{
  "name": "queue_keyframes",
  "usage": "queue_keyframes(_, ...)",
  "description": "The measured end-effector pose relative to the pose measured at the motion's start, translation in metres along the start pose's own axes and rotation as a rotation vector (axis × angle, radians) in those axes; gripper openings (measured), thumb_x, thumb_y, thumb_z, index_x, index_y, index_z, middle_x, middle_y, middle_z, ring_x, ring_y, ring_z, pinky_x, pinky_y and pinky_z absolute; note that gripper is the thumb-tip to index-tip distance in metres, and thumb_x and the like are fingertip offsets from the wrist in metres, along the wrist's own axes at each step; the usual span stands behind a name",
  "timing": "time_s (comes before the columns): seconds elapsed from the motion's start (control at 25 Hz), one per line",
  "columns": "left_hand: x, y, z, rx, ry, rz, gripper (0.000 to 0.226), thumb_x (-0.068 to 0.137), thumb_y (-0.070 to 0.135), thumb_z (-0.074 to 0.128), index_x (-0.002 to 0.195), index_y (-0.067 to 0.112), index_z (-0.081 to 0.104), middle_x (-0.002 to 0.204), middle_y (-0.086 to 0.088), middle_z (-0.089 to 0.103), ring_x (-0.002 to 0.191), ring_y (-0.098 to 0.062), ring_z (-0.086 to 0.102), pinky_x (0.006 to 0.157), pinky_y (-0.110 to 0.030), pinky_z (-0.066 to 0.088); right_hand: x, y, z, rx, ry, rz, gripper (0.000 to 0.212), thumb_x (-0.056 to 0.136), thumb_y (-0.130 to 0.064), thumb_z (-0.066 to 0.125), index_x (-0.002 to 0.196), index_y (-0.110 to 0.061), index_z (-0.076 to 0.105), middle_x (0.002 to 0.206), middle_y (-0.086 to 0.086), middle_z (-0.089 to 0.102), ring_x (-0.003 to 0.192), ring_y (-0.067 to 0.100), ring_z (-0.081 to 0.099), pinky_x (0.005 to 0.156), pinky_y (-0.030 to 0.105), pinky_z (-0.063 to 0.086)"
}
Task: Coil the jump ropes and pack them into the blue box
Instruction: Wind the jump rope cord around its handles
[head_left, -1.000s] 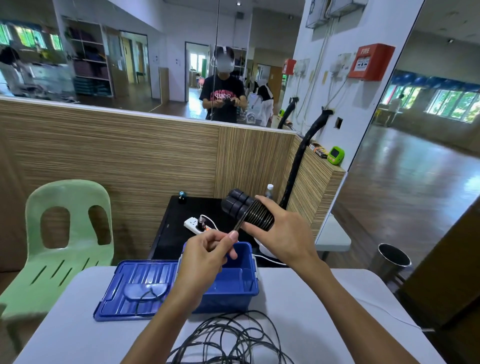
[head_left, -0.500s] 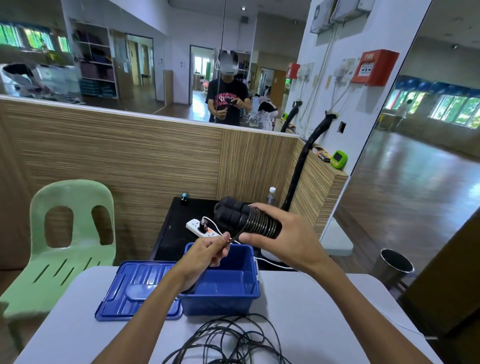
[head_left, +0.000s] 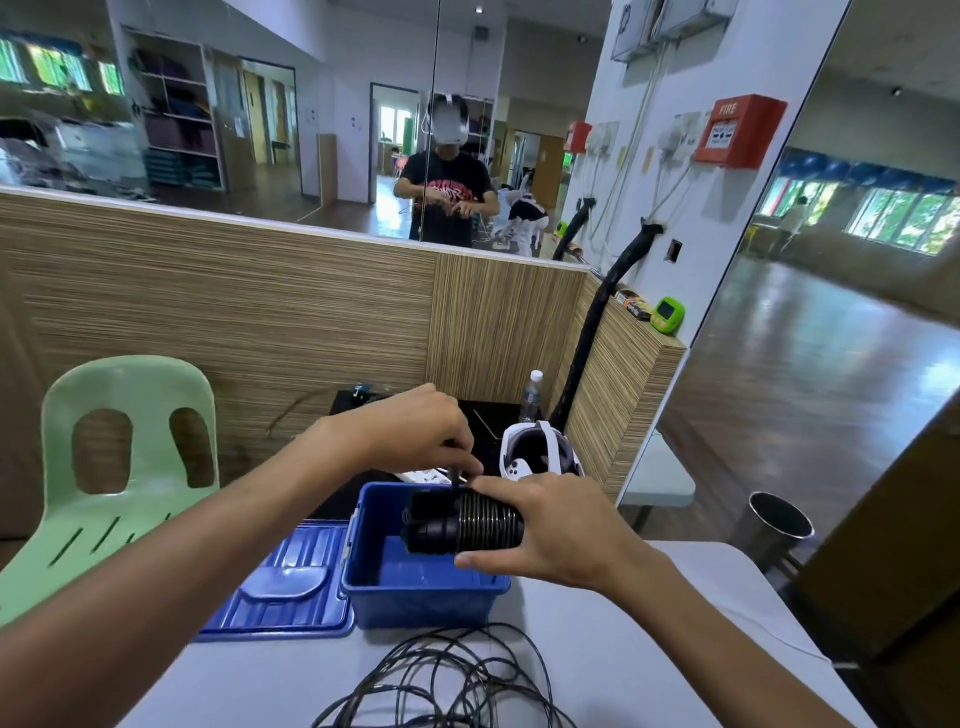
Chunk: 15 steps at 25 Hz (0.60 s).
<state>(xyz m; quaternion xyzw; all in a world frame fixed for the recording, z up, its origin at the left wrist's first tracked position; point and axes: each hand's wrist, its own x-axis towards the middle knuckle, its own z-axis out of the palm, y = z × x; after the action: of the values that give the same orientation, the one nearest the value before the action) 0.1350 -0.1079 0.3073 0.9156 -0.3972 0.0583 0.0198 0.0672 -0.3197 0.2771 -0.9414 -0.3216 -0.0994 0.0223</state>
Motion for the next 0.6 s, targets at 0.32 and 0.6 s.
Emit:
queue_keyframes(0.32, 0.004, 0.029, -0.020, 0.274, 0.083, -0.425, 0.045, 0.098, 0.050, 0.040, 0.094, 0.014, 0.066, 0.096, -0.005, 0.067, 0.094, -0.027, 0.063, 0.068, -0.032, 0.036, 0.019, -0.020, 0.003, -0.238, 0.149, 0.072, 0.075, 0.078, -0.080, 0.048, 0.136, -0.034, 0.046, 0.083, 0.004, 0.065, 0.069, 0.023, 0.064, 0.052, 0.029, 0.037)
queue_keyframes(0.6, -0.012, 0.061, 0.006, -0.513, 0.607, -0.752, 0.026, 0.092, 0.039, 0.059, 0.075, 0.020, 0.062, 0.068, 0.005, 0.063, 0.065, -0.012, 0.062, 0.057, -0.019, 0.045, 0.035, -0.020, 0.007, -0.249, 0.353, 0.334, 0.071, 0.077, -0.075, 0.055, 0.130, -0.029, 0.051, 0.079, 0.008, 0.063, 0.063, 0.027, 0.065, 0.046, 0.027, 0.034)
